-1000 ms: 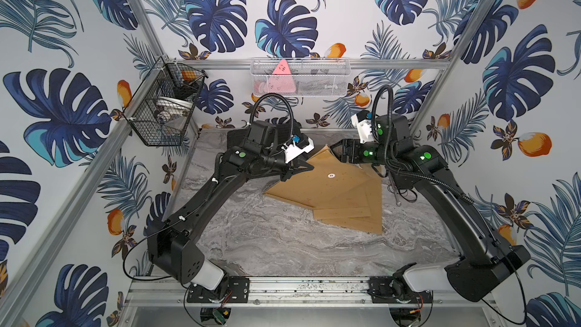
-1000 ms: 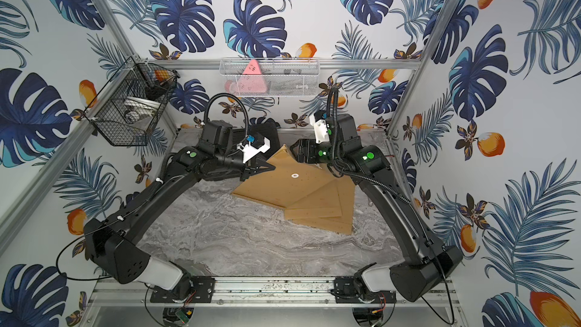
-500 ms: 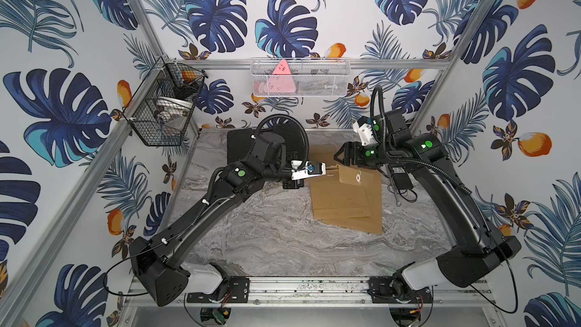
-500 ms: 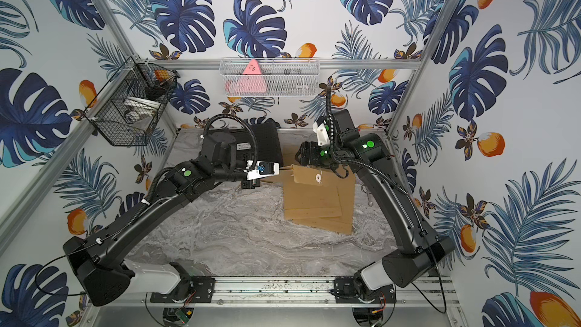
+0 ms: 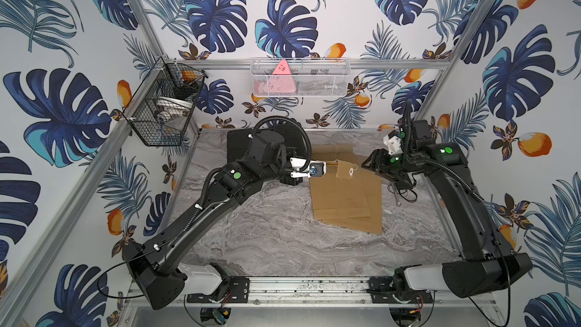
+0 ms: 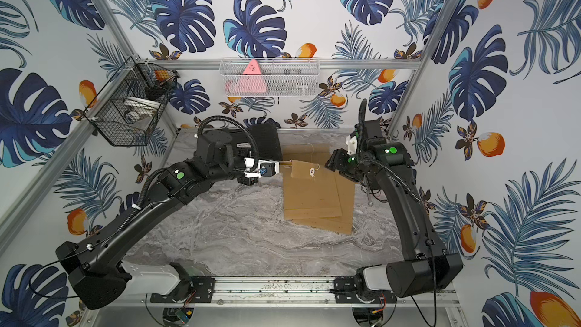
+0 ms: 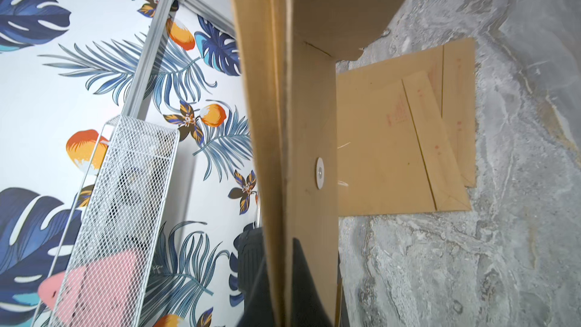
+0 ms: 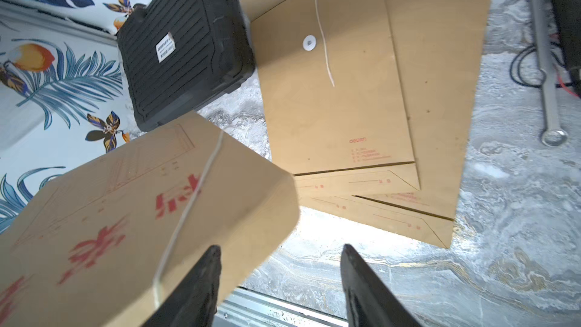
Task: Close the mouth of the file bag
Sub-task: Close the file bag.
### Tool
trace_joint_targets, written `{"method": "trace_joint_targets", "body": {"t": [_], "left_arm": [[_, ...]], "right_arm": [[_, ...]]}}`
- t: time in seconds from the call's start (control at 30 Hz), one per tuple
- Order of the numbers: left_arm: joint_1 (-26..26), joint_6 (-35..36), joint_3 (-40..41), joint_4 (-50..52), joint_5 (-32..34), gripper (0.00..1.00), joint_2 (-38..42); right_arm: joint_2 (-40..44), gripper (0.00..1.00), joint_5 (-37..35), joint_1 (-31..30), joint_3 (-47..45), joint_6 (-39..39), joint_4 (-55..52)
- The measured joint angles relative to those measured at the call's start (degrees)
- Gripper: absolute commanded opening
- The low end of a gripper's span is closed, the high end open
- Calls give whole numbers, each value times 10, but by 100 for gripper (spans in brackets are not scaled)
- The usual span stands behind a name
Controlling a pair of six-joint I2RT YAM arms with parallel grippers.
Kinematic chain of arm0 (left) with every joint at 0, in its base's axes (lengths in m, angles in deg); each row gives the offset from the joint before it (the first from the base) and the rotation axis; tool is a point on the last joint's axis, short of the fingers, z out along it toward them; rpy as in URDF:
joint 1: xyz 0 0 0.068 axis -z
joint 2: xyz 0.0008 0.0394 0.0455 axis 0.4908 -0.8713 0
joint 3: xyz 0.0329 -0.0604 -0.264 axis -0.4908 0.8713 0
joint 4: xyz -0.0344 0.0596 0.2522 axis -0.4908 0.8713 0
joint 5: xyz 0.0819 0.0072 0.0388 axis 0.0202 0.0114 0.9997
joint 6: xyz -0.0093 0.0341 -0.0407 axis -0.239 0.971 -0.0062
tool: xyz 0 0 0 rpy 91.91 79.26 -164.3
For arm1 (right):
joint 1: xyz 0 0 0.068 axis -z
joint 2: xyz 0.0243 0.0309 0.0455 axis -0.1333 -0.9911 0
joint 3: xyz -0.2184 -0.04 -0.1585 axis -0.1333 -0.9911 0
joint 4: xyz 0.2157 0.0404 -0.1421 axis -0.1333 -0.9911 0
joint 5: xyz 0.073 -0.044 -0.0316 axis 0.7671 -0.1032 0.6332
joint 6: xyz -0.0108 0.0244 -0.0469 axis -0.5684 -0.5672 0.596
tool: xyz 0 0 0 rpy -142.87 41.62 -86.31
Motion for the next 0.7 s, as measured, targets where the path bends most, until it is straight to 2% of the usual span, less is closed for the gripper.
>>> {"method": "trace_joint_targets", "body": {"t": [0.17, 0.23, 0.3, 0.4, 0.53, 0.6, 0.7], "left_arm": [[-3, -33, -42, 19, 6, 0, -1], [-5, -46, -65, 25, 5, 0, -7], [-6, -64, -92, 31, 3, 0, -16], [-7, -92, -131, 49, 1, 0, -29], [-9, -130, -176, 61, -11, 0, -46], [-9, -146, -190, 69, -17, 0, -51], [-9, -167, -201, 80, -26, 0, -55]], "right_arm": [[45, 54, 6, 50, -121, -32, 91], [64, 52, 6, 54, -170, -47, 148], [82, 53, 16, 52, -219, -60, 221], [123, 57, 13, 20, -327, -86, 370], [169, 61, -35, -67, -457, -79, 581], [165, 60, -45, -96, -492, -61, 672], [142, 57, -63, -105, -523, -50, 798]]}}
